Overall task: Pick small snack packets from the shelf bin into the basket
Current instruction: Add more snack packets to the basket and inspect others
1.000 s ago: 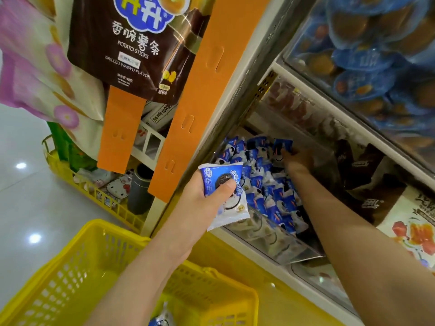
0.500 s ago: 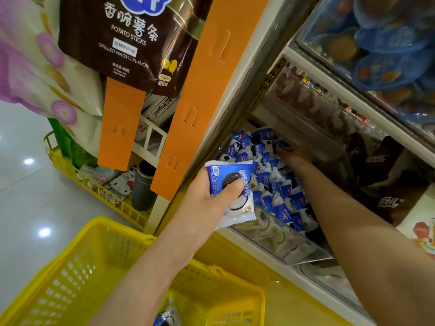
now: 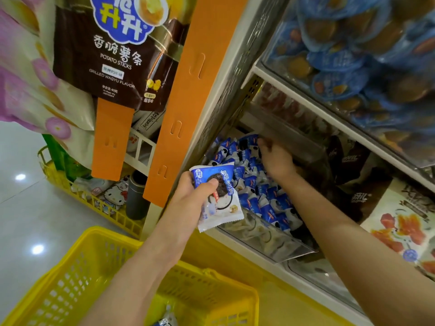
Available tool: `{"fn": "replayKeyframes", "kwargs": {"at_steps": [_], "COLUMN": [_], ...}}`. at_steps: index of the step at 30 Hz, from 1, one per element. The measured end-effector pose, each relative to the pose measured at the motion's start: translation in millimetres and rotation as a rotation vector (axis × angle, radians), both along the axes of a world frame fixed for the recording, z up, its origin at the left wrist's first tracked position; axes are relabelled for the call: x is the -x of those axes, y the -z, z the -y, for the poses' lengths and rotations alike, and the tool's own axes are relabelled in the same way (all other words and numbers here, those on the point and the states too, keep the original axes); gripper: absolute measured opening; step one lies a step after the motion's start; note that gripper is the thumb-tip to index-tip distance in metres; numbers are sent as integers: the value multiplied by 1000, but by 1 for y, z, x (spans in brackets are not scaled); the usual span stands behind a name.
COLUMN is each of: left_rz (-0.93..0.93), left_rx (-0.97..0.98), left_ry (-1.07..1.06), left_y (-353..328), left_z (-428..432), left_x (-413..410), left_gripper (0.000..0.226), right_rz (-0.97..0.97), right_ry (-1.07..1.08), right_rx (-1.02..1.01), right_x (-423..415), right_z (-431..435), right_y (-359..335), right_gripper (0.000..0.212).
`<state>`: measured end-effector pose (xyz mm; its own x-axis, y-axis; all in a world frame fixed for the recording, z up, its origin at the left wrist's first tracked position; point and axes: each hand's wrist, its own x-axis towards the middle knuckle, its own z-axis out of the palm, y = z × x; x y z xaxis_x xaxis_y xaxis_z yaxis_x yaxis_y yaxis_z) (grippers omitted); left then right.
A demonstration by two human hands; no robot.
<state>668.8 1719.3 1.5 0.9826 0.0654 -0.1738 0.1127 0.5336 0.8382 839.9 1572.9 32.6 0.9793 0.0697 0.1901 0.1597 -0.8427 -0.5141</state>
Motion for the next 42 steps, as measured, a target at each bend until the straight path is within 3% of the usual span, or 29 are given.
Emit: {"fn": "replayKeyframes", "kwargs": {"at_steps": [3,6,9,13,17,19,21,24,28,30,33,36,40,42], "left_rz": [52,92,142,161,111,86,91,84,41,48,198,292,203,146], "left_rx": [-106,-187,-292,-332,-271,-225,-185,-108,-249,-327,-602,-747,-431,-227], "left_ry": [-3,-7,14,36,69,67,23,-69,-130,-145,-159,-148,-139,-113], "left_y": [-1,-1,1,-1,-4,-3,-2,-3,-1,-2,-6,-8,-6,-7], "left_z": [0,3,7,10,13,14,14,12,12,13,15,16,14,15], "left_x": [6,11,16,20,23,24,24,24,22,22,27,30,26,24], "left_gripper": [19,25,27,30,46,42,29,28,18,27,45,32,18,21], "right_rz": [122,-35,-157,-188,-48,-16,-88,-205,-73,45,82,40,-109,-128], "right_ry": [-176,-307,-379,-328,-283,-231,-173,-154,-253,-347,-429,-431,-455,-498], "right_rx": [-151,-251,-283,-492,-553,-638,-785,-890,-822,-723,-621,-576,-599,-520], "right_x": [55,107,134,141,147,146,145,148,156,159,163,164,161,161], "right_z": [-11,-16,-15,-5,1,3,6,9,15,17,18,19,20,19], "right_y": [-14,-17,-19,-25,-29,-30,-31,-28,-25,-26,-25,-24,-24,-21], "right_gripper": [22,34,18,6,8,7,4,8,4,11,17,8,26,21]}}
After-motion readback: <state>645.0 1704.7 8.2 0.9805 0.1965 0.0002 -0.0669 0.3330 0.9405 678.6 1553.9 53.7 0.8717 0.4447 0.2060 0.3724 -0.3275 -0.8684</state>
